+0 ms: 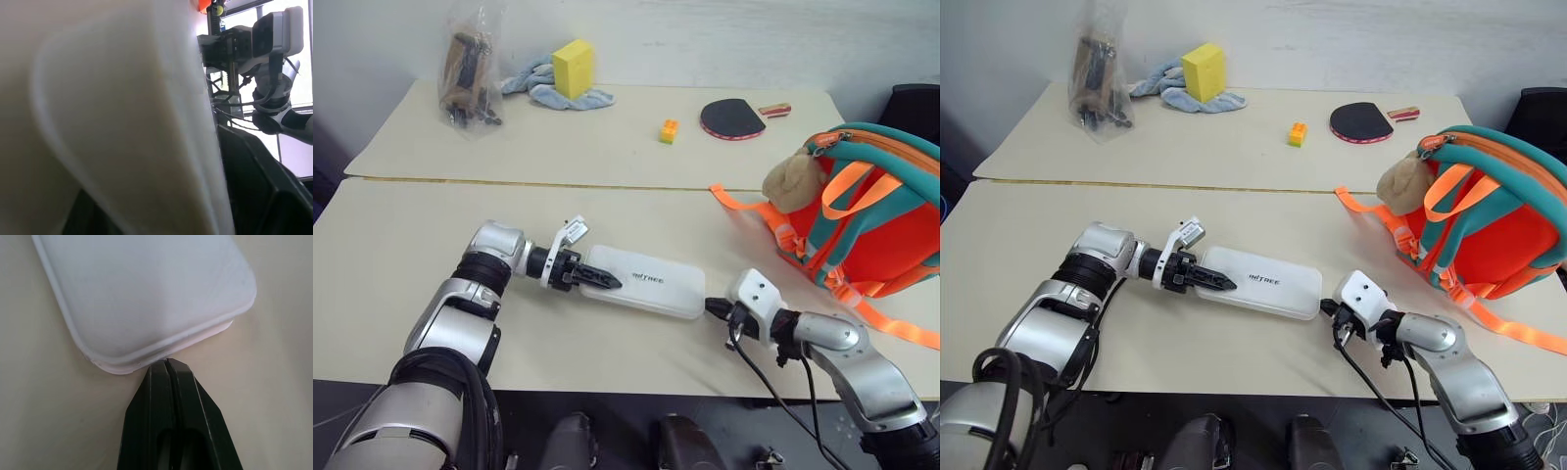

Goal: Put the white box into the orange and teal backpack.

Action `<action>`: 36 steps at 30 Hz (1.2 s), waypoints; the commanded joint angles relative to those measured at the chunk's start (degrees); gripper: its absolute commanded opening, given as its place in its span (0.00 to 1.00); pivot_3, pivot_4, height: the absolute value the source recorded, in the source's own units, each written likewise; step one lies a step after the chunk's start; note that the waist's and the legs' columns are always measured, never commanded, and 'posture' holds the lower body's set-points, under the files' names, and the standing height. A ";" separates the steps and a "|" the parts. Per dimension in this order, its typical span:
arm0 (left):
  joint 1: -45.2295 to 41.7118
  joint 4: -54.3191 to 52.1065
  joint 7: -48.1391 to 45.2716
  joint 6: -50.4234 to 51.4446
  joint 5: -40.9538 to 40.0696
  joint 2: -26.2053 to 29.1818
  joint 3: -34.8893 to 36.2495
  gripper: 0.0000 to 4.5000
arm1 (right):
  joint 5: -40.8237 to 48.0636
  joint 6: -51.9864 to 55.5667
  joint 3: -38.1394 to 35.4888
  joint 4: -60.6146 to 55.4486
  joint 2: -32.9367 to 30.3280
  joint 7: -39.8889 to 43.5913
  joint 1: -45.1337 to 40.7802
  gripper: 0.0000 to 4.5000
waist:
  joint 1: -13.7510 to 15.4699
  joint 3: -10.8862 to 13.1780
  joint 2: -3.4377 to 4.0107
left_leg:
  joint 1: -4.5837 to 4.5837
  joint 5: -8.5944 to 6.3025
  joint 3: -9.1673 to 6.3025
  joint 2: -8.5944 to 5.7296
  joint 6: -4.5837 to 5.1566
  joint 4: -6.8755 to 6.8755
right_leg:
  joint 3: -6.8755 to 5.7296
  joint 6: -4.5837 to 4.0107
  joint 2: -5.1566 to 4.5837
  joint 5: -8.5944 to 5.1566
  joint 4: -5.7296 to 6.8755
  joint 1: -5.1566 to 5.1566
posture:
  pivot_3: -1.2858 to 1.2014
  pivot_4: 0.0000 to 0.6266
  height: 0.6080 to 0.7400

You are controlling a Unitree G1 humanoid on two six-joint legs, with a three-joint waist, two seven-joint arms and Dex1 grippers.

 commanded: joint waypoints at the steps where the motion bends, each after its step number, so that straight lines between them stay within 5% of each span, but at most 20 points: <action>1: 0.40 -2.99 -3.83 1.69 -2.99 0.85 2.16 0.31 | 0.13 1.40 -1.52 -2.93 -0.34 -1.23 2.15 0.00 | 0.00 0.00 0.00 | 0.00 0.01 -0.01 0.00 0.00 0.01 | -0.01 0.00 0.00 0.00 0.00 0.02 | 0.52 0.24 1.00; 5: 3.30 -9.89 -2.18 4.68 -7.25 1.18 5.29 0.29 | 2.15 5.37 -6.94 -8.42 -0.24 -3.81 6.97 0.00 | 0.01 0.00 0.00 | 0.00 0.02 -0.02 0.00 -0.01 -0.04 | -0.02 0.00 0.00 0.00 0.01 0.00 | 0.52 0.24 1.00; 8: 4.78 -14.25 2.14 10.12 -11.90 0.41 11.67 0.29 | 7.32 9.68 -16.39 -15.20 1.54 -5.26 13.76 0.12 | 0.16 0.00 0.00 | -0.34 0.03 -0.17 0.01 -0.04 0.01 | -0.13 0.00 0.00 0.00 0.03 -0.25 | 0.52 0.24 1.00; 13: 7.53 -23.96 12.82 13.54 -16.71 -2.20 22.58 0.29 | 23.42 16.62 -41.88 -27.53 5.77 -3.86 27.87 0.47 | 0.58 0.00 0.01 | -0.81 0.16 -0.32 -0.01 -0.08 0.16 | -0.28 0.01 0.00 0.00 0.54 -0.69 | 0.52 0.24 1.00; 18: 10.11 -32.28 23.74 11.54 -19.04 -6.34 30.51 0.29 | 36.44 20.75 -57.40 -23.92 4.59 -6.75 28.55 0.86 | -0.17 0.00 -0.01 | -0.39 0.21 -0.36 -0.03 -0.04 0.12 | -0.30 0.05 0.01 0.02 0.31 -0.25 | 0.52 0.24 1.00; 20: 11.01 -34.87 26.73 10.60 -20.01 -7.63 32.34 0.29 | 40.97 22.40 -58.39 -20.81 3.20 -9.51 24.83 0.99 | -0.46 0.04 -0.06 | -0.05 0.18 -0.37 -0.02 -0.03 -0.02 | -0.30 0.05 0.05 0.02 0.19 0.09 | 0.52 0.24 1.00; 28: 12.95 -36.88 31.86 5.65 -21.25 -6.89 34.78 0.29 | 40.02 22.42 -46.26 -4.79 0.22 -19.30 3.22 0.99 | -0.09 0.05 -0.03 | -0.02 0.24 -0.37 0.10 -0.25 -0.10 | -0.13 0.04 0.31 0.02 -0.02 0.06 | 0.52 0.24 1.00; 36: 12.80 -34.44 30.87 0.80 -21.25 -4.23 33.56 0.29 | 38.02 20.66 -37.66 7.37 -0.54 -18.79 -12.83 0.99 | 0.08 0.06 0.01 | -0.27 0.26 -0.37 0.08 -0.23 -0.02 | -0.15 0.04 0.26 0.02 0.02 -0.18 | 0.52 0.24 1.00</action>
